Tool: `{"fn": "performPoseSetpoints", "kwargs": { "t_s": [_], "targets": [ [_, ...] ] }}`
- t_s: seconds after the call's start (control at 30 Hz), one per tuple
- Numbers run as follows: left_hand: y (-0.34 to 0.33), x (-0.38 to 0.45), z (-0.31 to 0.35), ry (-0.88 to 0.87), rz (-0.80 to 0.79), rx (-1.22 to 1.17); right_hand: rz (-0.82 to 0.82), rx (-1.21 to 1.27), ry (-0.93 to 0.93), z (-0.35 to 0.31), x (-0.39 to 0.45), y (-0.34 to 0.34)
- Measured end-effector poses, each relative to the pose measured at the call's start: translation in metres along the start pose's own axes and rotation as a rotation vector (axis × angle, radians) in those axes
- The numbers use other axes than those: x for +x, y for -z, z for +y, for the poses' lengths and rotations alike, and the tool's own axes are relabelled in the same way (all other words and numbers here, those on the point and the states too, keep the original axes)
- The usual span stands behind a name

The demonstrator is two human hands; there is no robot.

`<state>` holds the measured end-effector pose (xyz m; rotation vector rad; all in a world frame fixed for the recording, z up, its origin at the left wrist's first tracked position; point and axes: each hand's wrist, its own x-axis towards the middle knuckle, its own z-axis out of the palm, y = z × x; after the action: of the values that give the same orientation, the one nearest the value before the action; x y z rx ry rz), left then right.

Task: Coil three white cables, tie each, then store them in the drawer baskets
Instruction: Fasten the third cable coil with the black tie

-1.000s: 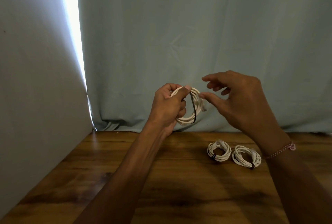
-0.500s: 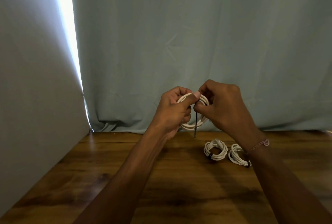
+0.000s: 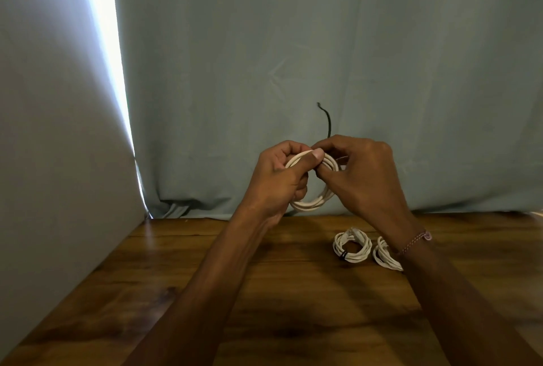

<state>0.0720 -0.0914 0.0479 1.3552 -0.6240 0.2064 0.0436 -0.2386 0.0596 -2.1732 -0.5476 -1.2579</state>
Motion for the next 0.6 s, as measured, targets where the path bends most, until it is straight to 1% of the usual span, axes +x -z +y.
{"fn": "performPoseSetpoints", "kwargs": {
  "t_s": [0.07, 0.13, 0.2, 0.3, 0.47, 0.53, 0.6],
  "targets": [
    [-0.001, 0.0, -0.001, -0.007, 0.011, 0.006, -0.095, 0.061, -0.047, 0.001, 0.003, 0.008],
    [-0.001, 0.001, -0.002, -0.012, 0.03, 0.014, -0.197, 0.2, -0.113, 0.001, 0.005, 0.017],
    [0.001, 0.002, -0.004, -0.009, 0.037, 0.015, -0.231, 0.308, -0.152, 0.0, 0.007, 0.024],
    [0.001, 0.002, -0.005, -0.003, 0.024, -0.005, -0.164, 0.313, -0.166, -0.001, 0.008, 0.025],
    [-0.002, 0.001, -0.007, 0.011, 0.015, -0.015, 0.049, 0.36, -0.203, -0.003, 0.006, 0.018],
    [-0.002, 0.001, -0.008, 0.011, 0.004, -0.021, 0.097, 0.348, -0.185, -0.003, 0.006, 0.016],
    [-0.004, 0.001, -0.008, 0.007, -0.004, -0.027, 0.141, 0.294, -0.124, -0.001, 0.006, 0.016]
  ]
}}
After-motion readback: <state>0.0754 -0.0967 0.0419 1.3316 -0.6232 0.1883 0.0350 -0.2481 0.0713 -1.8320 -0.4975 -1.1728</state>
